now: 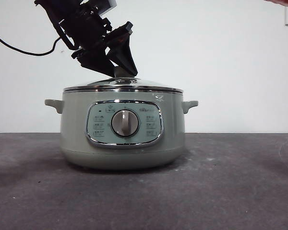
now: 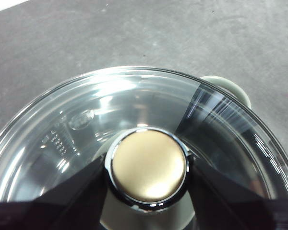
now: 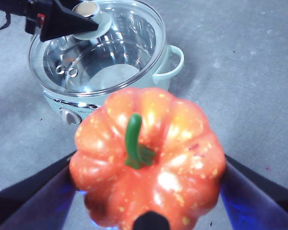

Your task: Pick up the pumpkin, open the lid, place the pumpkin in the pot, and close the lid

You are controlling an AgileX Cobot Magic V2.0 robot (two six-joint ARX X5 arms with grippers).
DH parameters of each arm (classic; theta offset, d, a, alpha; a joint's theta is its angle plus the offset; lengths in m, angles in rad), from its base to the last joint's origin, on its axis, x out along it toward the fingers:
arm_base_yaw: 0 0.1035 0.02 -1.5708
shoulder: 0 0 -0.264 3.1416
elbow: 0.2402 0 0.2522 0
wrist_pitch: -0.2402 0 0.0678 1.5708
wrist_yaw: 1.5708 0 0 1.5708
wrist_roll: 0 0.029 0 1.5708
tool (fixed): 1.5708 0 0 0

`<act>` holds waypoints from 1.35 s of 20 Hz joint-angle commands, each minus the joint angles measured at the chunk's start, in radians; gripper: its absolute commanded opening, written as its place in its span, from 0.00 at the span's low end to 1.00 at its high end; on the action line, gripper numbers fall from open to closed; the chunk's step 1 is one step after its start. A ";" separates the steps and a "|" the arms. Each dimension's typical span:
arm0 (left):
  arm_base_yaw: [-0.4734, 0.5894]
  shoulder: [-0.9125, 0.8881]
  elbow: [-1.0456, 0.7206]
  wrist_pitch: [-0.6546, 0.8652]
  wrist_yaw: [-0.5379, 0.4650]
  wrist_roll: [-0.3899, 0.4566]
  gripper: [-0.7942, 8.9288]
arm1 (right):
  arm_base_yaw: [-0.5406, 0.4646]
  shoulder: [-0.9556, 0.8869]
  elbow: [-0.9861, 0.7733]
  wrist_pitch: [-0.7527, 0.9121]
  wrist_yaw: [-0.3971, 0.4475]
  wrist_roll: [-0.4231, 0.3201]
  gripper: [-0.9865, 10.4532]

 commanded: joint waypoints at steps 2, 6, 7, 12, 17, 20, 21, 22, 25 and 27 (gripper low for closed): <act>-0.003 0.009 -0.007 -0.011 0.013 -0.010 0.07 | 0.002 -0.002 0.001 0.003 0.002 0.009 0.08; -0.002 -0.003 -0.007 -0.011 0.013 -0.010 0.07 | 0.002 -0.002 0.001 -0.001 0.001 0.009 0.08; -0.002 -0.013 -0.007 -0.011 0.013 -0.010 0.07 | 0.002 -0.002 0.001 0.000 0.001 0.009 0.08; 0.001 -0.113 -0.006 -0.004 0.011 -0.010 0.07 | 0.002 0.004 0.001 0.006 0.001 0.009 0.08; 0.029 -0.296 -0.006 -0.070 0.003 -0.010 0.07 | 0.002 0.063 0.001 0.059 -0.003 0.009 0.08; 0.046 -0.441 -0.006 -0.175 -0.029 -0.009 0.07 | 0.018 0.143 0.001 0.164 -0.079 0.012 0.08; 0.050 -0.490 -0.006 -0.213 -0.041 -0.009 0.07 | 0.029 0.175 0.002 0.205 -0.079 0.019 0.08; 0.056 -0.537 -0.006 -0.252 -0.043 -0.009 0.07 | 0.042 0.214 0.007 0.242 -0.079 0.020 0.08; 0.066 -0.668 -0.006 -0.378 -0.084 -0.009 0.07 | 0.102 0.369 0.073 0.306 -0.077 0.019 0.08; 0.066 -0.744 -0.006 -0.455 -0.096 -0.009 0.07 | 0.136 0.495 0.170 0.313 -0.073 0.005 0.08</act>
